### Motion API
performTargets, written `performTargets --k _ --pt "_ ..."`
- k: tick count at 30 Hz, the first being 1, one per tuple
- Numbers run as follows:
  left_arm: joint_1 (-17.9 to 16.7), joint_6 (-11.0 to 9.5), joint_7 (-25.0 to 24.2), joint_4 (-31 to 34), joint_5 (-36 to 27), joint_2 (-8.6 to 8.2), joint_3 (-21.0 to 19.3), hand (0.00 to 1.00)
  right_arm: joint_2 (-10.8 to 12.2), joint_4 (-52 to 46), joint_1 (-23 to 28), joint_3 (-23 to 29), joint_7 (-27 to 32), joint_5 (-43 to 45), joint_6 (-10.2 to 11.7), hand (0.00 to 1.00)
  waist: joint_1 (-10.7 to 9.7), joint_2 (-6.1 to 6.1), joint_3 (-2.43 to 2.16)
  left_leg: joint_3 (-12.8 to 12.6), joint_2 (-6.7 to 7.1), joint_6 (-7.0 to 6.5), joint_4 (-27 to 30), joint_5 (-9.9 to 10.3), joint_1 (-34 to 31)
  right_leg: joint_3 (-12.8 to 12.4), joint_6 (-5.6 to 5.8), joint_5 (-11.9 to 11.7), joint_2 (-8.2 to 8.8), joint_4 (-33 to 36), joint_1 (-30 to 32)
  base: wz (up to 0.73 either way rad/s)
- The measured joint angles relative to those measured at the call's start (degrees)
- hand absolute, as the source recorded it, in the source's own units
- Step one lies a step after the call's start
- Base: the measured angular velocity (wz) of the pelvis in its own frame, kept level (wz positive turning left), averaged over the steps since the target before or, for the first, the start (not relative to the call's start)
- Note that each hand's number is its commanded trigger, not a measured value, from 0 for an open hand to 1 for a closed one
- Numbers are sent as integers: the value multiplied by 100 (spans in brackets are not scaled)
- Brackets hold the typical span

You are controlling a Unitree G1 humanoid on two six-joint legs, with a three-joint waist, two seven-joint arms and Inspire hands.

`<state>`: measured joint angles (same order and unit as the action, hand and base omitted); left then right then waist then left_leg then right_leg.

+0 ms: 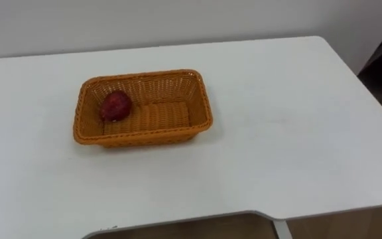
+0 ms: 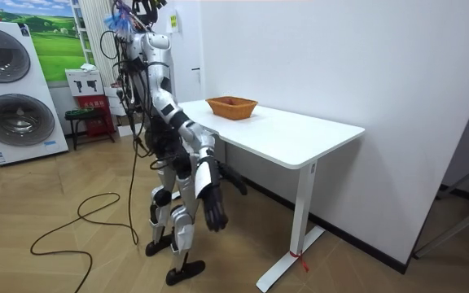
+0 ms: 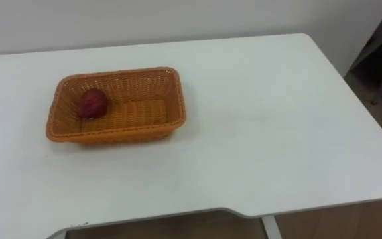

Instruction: Pick and place apple

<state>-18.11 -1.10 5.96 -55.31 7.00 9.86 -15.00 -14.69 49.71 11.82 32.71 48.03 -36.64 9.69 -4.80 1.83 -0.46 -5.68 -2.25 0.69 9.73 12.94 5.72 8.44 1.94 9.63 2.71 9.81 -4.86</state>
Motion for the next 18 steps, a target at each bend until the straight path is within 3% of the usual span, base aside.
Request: performTargets --k 7,11,13,18 --pt "80 28 -25 -48 -182 -11 221 0 364 1190 53 -680 -566 -225 -227 0 37 117 40 -36 5 -2 -6 1 2 -79 1 1 -10 -10 16 -1" --pt "76 97 -58 -101 -112 -29 208 0 406 1786 -60 -900 -1286 -226 -434 0 51 77 41 -28 3 -2 -6 1 -6 -79 1 1 -16 -16 23 0" --pt "104 113 -98 -209 -72 -34 207 0 413 1983 -68 -1221 -1771 -210 -574 0 82 18 12 -28 -1 -1 -6 2 -1 -83 1 1 -19 -21 23 0" --pt "194 293 -294 -429 -49 -44 284 0 425 2443 -172 -1956 -3005 123 -1007 0 163 -68 40 -23 -4 -1 1 2 6 -69 1 1 -19 -15 25 0"
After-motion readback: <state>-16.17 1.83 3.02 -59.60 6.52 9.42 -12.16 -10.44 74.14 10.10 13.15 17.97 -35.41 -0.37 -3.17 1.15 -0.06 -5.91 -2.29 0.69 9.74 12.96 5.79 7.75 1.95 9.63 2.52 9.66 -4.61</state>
